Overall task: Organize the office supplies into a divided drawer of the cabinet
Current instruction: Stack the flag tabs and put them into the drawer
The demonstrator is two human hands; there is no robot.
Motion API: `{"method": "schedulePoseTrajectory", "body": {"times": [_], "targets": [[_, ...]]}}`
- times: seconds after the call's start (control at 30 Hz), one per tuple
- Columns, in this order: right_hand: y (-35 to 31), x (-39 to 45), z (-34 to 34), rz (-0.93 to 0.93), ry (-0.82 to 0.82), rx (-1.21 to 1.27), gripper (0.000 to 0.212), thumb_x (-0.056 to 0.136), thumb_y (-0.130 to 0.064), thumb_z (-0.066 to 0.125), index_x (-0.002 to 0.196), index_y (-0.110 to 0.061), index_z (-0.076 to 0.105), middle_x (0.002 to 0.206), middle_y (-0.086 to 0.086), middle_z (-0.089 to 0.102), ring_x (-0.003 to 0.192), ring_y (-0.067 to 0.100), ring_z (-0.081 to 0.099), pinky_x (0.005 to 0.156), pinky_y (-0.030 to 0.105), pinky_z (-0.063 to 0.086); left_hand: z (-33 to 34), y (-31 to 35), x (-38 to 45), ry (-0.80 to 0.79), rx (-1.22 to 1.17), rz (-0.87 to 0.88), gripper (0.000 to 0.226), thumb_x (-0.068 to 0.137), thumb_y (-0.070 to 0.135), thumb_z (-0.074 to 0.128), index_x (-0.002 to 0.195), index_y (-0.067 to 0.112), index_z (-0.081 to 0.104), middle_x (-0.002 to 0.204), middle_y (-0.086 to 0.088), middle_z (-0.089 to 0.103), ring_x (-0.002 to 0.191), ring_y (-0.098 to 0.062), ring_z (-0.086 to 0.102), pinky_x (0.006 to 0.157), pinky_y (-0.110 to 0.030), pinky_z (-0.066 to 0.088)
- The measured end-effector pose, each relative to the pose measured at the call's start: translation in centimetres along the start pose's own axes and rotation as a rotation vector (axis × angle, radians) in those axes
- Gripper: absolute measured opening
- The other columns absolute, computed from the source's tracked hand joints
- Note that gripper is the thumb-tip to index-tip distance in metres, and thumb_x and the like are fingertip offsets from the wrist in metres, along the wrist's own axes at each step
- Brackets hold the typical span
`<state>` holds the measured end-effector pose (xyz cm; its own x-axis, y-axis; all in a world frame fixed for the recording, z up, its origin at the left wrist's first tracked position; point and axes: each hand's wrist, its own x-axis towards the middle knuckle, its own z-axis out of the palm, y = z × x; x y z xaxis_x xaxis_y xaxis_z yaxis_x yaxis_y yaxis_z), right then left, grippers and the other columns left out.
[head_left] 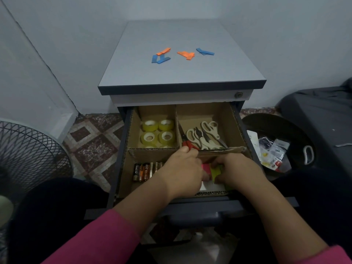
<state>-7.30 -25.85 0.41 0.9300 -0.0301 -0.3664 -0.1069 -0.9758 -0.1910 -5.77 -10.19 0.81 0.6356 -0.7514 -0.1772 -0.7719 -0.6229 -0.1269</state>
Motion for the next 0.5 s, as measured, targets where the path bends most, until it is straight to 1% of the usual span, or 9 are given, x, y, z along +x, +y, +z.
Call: {"method": "schedulePoseTrajectory", "body": {"times": [0.17, 0.5], "targets": [[0.1, 0.13, 0.22, -0.005, 0.022, -0.003, 0.046, 0.075, -0.03, 0.073, 0.118, -0.041, 0.062, 0.119, -0.004, 0.062, 0.108, 0.019, 0.059, 0.085, 0.03, 0.05, 0.14, 0.1, 0.12, 0.002, 0.022, -0.002, 0.04, 0.098, 0.028, 0.037, 0.132, 0.043, 0.051, 0.111, 0.001, 0.059, 0.104, -0.023, 0.039, 0.088, -0.038, 0.025], [-0.02, 0.24, 0.19, -0.011, 0.017, 0.005, 0.043, 0.078, -0.027, 0.07, 0.119, -0.04, 0.062, 0.118, -0.003, 0.063, 0.107, 0.02, 0.06, 0.085, 0.032, 0.052, 0.23, 0.1, 0.11, 0.014, -0.012, 0.005, 0.038, 0.097, 0.027, 0.039, 0.128, 0.042, 0.055, 0.11, 0.002, 0.058, 0.104, -0.022, 0.039, 0.09, -0.038, 0.025]]}}
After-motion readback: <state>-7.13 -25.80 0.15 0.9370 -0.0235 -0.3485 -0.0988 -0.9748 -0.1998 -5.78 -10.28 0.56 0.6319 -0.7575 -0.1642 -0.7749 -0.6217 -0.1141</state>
